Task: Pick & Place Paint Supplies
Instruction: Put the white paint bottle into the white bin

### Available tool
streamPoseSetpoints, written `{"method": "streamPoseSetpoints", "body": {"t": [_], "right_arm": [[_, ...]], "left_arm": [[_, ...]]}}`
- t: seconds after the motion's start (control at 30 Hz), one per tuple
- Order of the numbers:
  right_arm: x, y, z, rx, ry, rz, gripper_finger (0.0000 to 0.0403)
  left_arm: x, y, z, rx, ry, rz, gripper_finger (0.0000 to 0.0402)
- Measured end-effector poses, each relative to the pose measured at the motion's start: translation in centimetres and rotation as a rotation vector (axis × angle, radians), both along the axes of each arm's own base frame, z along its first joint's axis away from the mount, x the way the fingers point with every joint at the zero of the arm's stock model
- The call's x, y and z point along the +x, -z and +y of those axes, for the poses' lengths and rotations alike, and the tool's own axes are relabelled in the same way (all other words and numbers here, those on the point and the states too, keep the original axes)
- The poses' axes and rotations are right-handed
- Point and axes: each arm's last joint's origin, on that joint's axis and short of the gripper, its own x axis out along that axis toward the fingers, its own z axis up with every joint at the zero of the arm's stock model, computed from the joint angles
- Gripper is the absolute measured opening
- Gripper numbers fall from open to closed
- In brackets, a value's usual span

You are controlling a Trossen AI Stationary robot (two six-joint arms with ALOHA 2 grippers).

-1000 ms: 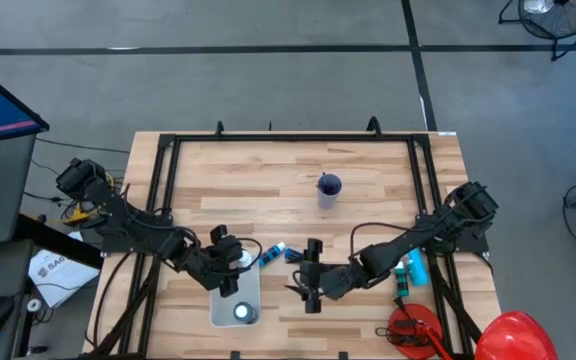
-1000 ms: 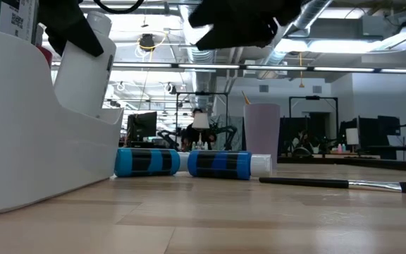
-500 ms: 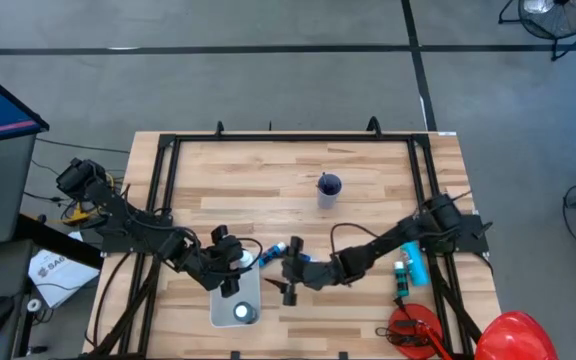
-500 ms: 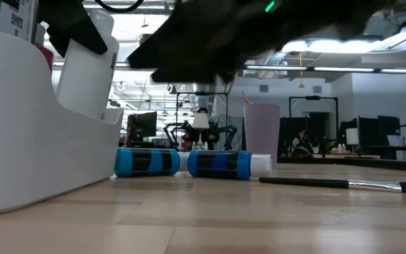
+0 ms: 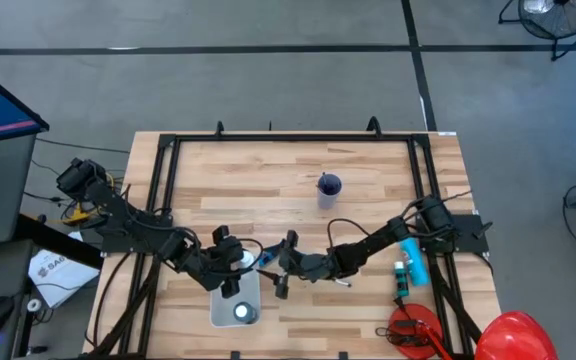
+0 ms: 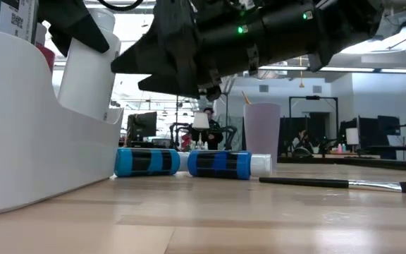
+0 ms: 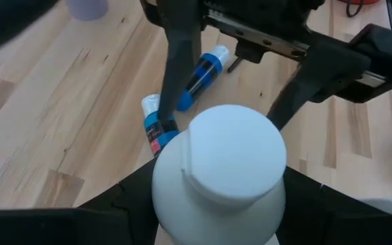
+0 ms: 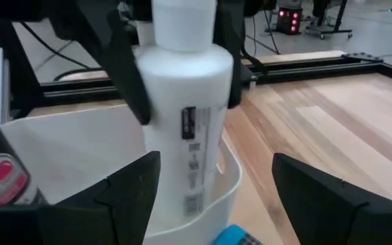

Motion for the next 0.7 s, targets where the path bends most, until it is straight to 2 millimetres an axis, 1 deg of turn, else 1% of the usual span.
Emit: {"method": "streamPoseSetpoints", "body": {"t": [0.23,0.5,0.63,0.7], "right_arm": [[0.0,-0.2,0.4,0.027,-0.074,-0.020,0.0276],[0.2,-0.6,0.1,0.041,-0.065,-0.059,0.0276],[0.7,0.8,0.3,0.042,-0.049,-0.058,0.0276],[1.8,1.3,0.7,0.047,-0.046,-0.068,0.0276]], "left_arm": [[0.1,-0.1,0.0,0.001,-0.005,-0.010,0.0212],[0.1,-0.1,0.0,-0.002,-0.005,-0.016,0.0212],[0.1,-0.1,-0.1,-0.001,-0.003,-0.019,0.0212],[0.1,-0.1,-0.1,-0.001,-0.003,-0.019,0.0212]]}}
